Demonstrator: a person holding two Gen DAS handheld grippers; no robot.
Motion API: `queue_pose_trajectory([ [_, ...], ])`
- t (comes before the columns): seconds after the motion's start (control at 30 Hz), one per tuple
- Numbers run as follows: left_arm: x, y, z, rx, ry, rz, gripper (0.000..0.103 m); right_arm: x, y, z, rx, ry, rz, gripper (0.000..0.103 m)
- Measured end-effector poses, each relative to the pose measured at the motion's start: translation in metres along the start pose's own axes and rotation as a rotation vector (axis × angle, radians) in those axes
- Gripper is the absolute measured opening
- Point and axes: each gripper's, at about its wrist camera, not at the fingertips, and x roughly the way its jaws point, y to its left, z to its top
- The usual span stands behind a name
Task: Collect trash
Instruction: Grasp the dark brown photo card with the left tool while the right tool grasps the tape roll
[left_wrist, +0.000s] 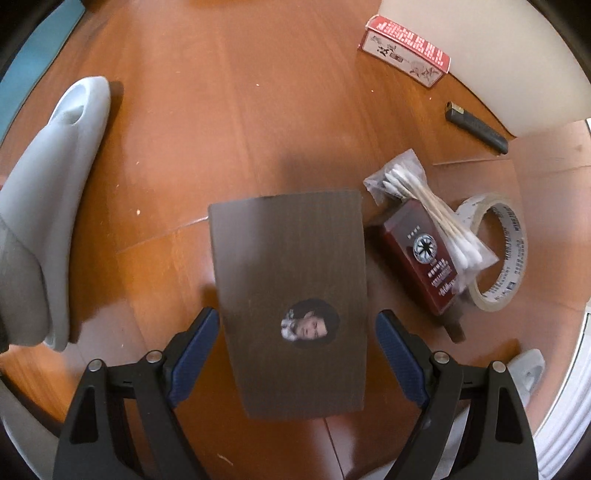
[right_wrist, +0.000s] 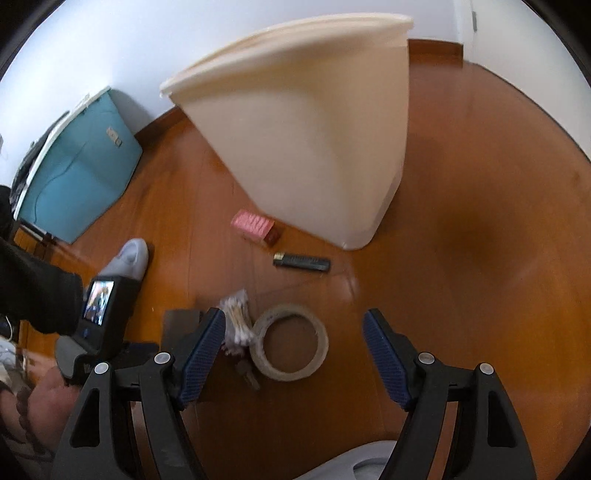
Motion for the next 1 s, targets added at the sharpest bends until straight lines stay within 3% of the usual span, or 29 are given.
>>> queue_pose_trajectory([
  [0.13, 0.018, 0.008, 0.002, -0.029, 0.049, 0.029, 0.086, 0.016, 0.014, -0.017, -0.129, 0.044, -0.004, 0.079],
  [0.27, 0.022, 0.020, 0.000, -0.046, 0.054, 0.033, 0.076, 0.044, 0.033, -0.040, -0.318, 0.097, -0.012, 0.079],
  [0.33, 0.024, 0.020, 0.001, -0.041, 0.061, 0.032, 0.076, 0.063, 0.027, -0.043, -0.306, 0.128, -0.034, 0.079],
  [0.47, 0.018, 0.026, 0.003, -0.040, 0.057, 0.018, 0.075, 0.090, 0.001, -0.038, -0.153, 0.135, -0.080, 0.072],
  [0.57, 0.003, 0.033, 0.005, -0.029, 0.039, 0.003, 0.075, 0.115, -0.008, -0.034, -0.110, 0.176, -0.133, 0.056],
  [0.77, -0.032, 0.040, 0.018, 0.011, -0.031, -0.032, 0.075, 0.146, -0.002, -0.037, -0.162, 0.194, -0.197, 0.044],
  [0.83, -0.042, 0.036, 0.023, 0.018, -0.052, -0.049, 0.075, 0.147, 0.001, -0.037, -0.184, 0.187, -0.201, 0.032],
  [0.87, -0.049, 0.034, 0.026, 0.022, -0.067, -0.058, 0.075, 0.146, 0.000, -0.037, -0.181, 0.187, -0.208, 0.013],
  [1.0, -0.083, 0.022, 0.036, 0.055, -0.152, -0.076, 0.075, 0.131, -0.012, -0.038, -0.130, 0.152, -0.204, 0.009],
])
